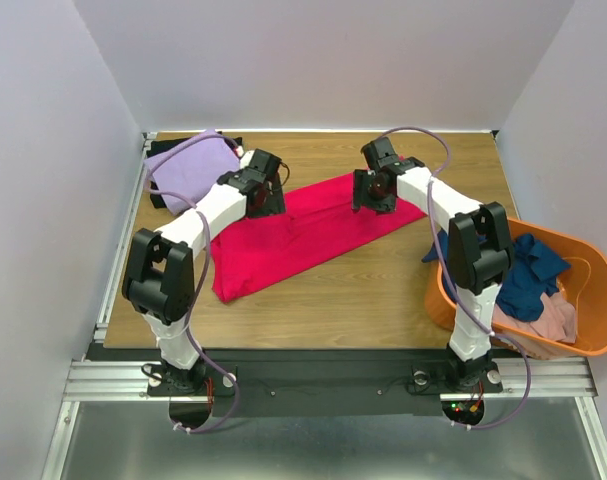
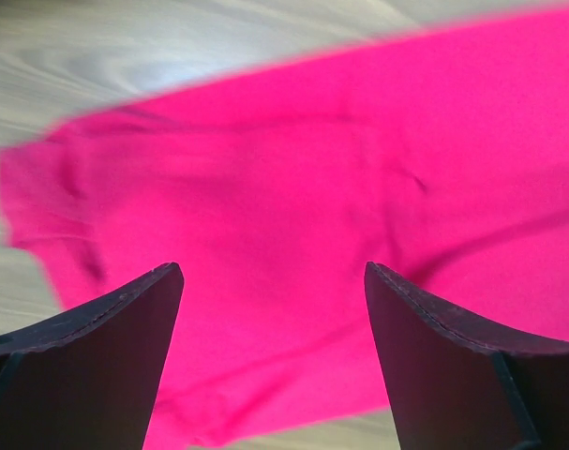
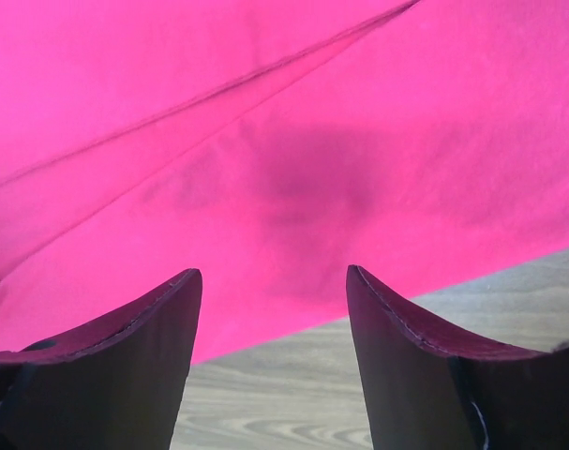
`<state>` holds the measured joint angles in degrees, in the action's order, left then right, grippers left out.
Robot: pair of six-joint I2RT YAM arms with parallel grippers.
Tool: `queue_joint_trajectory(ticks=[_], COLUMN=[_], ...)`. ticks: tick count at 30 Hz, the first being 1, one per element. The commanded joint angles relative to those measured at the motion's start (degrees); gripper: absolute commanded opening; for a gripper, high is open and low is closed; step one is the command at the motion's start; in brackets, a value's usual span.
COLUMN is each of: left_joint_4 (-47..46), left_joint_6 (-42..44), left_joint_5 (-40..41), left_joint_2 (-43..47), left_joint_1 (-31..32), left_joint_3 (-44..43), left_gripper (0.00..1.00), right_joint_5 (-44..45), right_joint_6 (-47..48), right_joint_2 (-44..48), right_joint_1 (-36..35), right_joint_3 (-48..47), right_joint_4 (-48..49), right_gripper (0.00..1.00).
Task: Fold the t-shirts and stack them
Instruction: Fold the tshirt
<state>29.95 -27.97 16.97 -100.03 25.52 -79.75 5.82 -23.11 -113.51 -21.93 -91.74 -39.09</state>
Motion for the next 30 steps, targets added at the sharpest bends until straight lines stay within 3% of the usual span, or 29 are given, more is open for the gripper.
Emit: queue_joint_trajectory(ticks=[1,9,30], left_joint_4=[-2.1,-1.8,-7.3], left_joint_6=[-1.0,-2.8,0.1], left_joint_5=[-4.8,-7.2,-7.4], left_joint_2=[-1.2,-1.8,-6.4], left_joint_1=[1.5,2.2,2.3], left_joint_3=[1.0,2.6,8.5], left_gripper=[0.90,0.91,0.91], right_joint_5=[1.1,0.0,0.4], right_joint_6=[-0.4,-1.0,-0.2], right_joint_2=[-1.5,-1.6,-9.8], right_joint_1=[1.5,5.8,7.7], right_joint_3=[-2.7,-3.0,-7.5], right_joint_4=[-0.2,-0.4,-0.6], right_gripper=[0.69,0.69,0.69])
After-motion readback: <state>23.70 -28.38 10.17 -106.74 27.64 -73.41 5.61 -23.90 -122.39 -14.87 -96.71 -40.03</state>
